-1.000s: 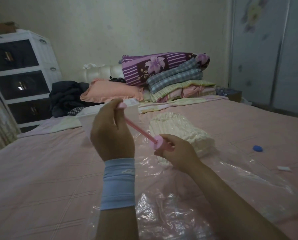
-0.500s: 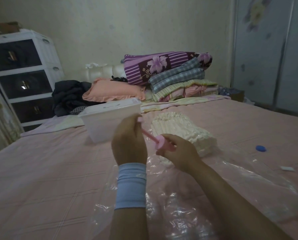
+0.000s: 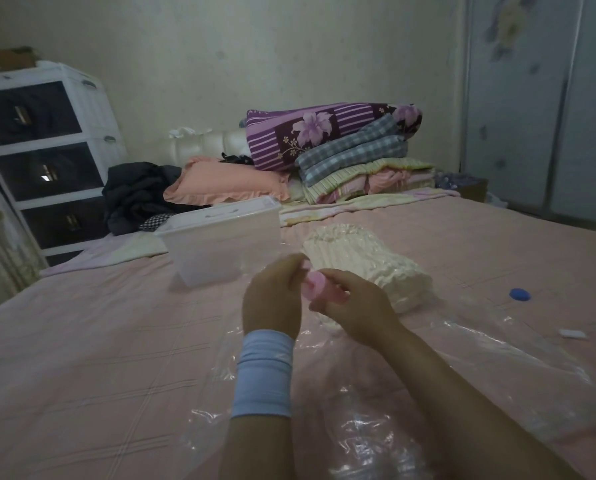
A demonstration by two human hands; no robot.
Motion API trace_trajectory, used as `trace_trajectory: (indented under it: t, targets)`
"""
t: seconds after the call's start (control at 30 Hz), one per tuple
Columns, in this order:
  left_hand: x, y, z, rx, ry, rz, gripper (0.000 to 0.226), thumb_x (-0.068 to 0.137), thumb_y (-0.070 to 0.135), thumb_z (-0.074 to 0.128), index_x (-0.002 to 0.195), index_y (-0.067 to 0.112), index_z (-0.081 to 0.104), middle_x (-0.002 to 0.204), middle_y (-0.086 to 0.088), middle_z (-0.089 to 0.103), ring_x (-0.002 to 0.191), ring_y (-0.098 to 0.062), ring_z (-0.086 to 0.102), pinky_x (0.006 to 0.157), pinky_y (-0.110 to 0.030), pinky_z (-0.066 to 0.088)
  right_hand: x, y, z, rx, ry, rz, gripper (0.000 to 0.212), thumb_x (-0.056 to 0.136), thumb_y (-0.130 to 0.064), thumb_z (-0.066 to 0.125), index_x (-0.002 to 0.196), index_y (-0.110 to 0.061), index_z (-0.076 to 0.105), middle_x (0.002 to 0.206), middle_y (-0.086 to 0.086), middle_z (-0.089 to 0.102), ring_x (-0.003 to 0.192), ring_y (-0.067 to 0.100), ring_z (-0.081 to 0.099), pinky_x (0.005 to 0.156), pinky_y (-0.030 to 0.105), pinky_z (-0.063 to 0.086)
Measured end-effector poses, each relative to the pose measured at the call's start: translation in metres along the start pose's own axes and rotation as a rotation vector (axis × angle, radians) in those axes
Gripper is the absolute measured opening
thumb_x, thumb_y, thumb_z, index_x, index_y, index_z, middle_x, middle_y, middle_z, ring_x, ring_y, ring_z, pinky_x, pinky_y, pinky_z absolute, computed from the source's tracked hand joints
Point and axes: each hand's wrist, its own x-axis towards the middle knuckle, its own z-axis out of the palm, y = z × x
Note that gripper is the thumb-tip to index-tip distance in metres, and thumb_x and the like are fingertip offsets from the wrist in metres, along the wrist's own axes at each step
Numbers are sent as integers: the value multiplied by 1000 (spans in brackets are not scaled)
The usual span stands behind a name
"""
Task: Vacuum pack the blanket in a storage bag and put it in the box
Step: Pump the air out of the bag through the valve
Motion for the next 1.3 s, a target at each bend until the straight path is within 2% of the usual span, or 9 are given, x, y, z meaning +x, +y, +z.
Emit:
trace_trajectory:
  t: [0.27,0.4,0.5,0.57,0.67,0.9,1.0,1.17,1.3]
  targets:
    - [24,12,-42,22,705,220,16,99,10,56,106,5,69,105,-6,71,101,-21,68,89,-33,55,0,5,-7,40,-20,32,57,68,-53,84,121,-46,63,107,-22,68,97,3,63,88,36,55]
    - [9,-1,-7,-60,427,178,19,93,5,60,109,7,69,113,-5,69,106,-18,67,93,-30,54,1,4,-5,32,-14,30,61,68,-53,84,124,-43,62,110,-19,69,98,7,64,89,38,55]
    - [-6,-13,16,-83,48,54,14,91,11,62,97,18,73,98,5,73,88,-14,68,82,-37,58,-1,-1,-3,6,-15,9,56,71,-49,83,124,-42,64,110,-17,69,97,9,64,88,36,54]
    - [-9,-13,18,-14,9,34,13,93,18,60,91,19,72,84,4,72,73,-16,65,69,-35,56,-1,-1,-2,-16,-20,-1,56,73,-49,82,125,-41,63,112,-17,68,98,10,63,86,34,53]
    - [-4,-3,1,98,257,119,12,93,16,63,98,16,73,86,0,74,70,-17,69,65,-23,54,-1,0,-2,6,-17,8,57,72,-50,83,124,-43,62,112,-19,67,98,8,62,87,35,53]
    - [24,15,-43,48,783,200,18,99,18,58,106,9,72,103,-4,73,94,-16,70,81,-30,57,0,5,-8,57,-17,34,58,68,-50,86,122,-44,64,108,-21,69,98,5,63,88,38,56]
    - [20,11,-21,-35,670,154,17,97,12,58,109,7,69,110,-6,71,102,-19,69,87,-33,57,1,6,-6,58,-20,37,58,68,-50,85,122,-45,63,108,-21,68,98,5,63,89,38,55]
    - [-7,-4,23,-99,33,2,15,93,11,60,98,18,72,100,2,73,90,-14,68,82,-31,56,3,4,-2,14,-9,19,56,72,-59,77,123,-46,61,109,-19,69,96,4,64,88,37,54]
    - [4,0,4,3,71,104,12,95,16,58,94,16,70,82,2,71,70,-17,64,67,-37,57,1,4,-5,25,-9,13,54,72,-55,79,123,-44,62,107,-19,69,95,4,63,87,35,55]
